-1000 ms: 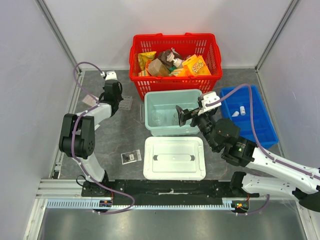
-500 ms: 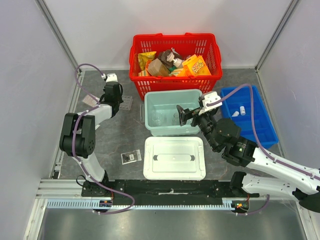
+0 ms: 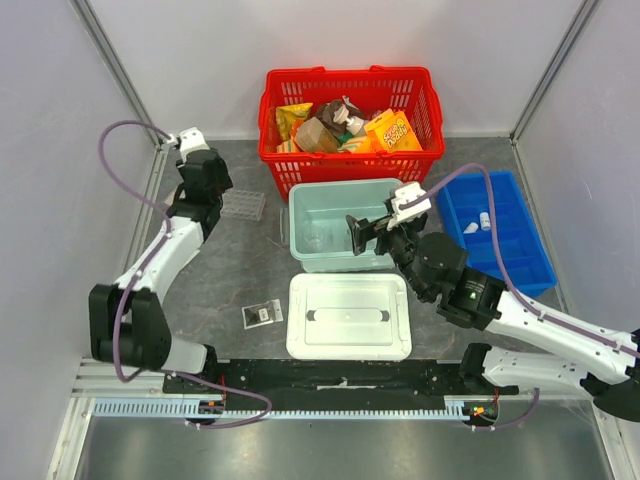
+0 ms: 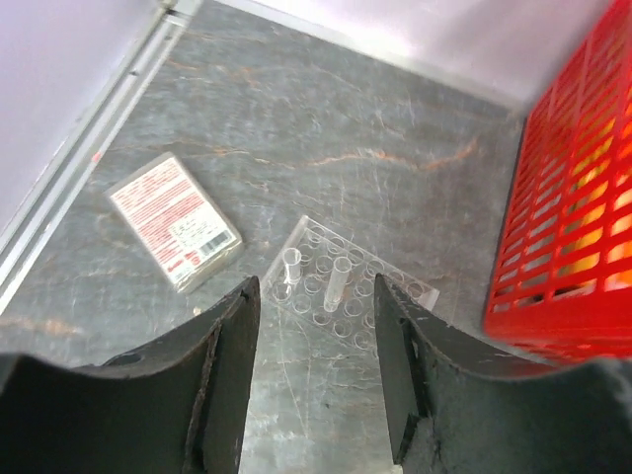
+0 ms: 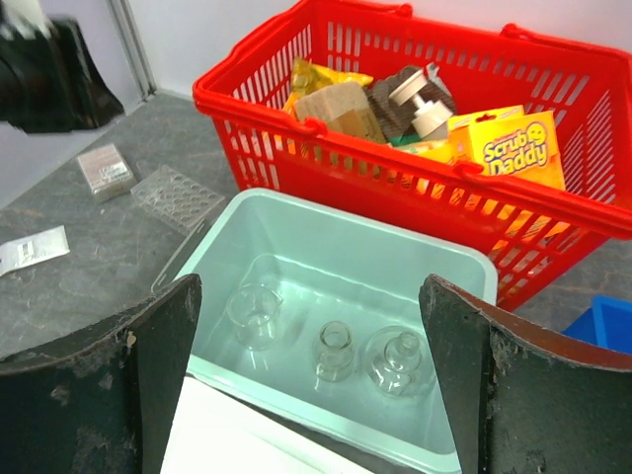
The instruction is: Organize the chemistry lab equipment
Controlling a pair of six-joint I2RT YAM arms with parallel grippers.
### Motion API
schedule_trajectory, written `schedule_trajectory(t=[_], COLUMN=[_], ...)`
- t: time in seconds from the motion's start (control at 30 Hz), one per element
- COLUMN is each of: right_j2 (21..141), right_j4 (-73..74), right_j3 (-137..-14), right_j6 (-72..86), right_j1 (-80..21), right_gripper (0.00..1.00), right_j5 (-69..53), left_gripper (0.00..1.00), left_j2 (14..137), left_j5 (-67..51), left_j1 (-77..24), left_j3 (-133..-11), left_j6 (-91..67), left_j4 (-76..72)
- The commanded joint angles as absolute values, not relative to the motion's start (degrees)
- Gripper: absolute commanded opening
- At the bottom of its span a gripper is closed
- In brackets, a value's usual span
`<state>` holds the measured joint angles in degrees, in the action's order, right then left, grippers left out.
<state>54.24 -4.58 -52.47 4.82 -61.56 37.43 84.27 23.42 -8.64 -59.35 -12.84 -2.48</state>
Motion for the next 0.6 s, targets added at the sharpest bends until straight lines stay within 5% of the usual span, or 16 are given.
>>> schedule_trajectory(t=[0.0,0.13,0.57], right_j2=[56.59,58.88,57.04], right_j4=[-0.71,4.3,6.15], right_j3=[-56.68,-59.15,-55.9], right_j6=[8.34,11.42,10.64], right_j1=[-61.35,-61.26,-61.26], right_gripper=[0.98,0.98,0.98], right_j5=[34.64,34.54,29.53], left_gripper=[0.55,0.52,0.47], left_j2=[75.95,69.8,63.72], left_j5=[34.25,38.67,21.35], left_j1=[-8.62,-8.09,7.47], left_j3=[-63.72,-62.67,-51.43], left_j6=[-31.77,-46.38,-65.55], left_j4=[16.3,31.79,58.88])
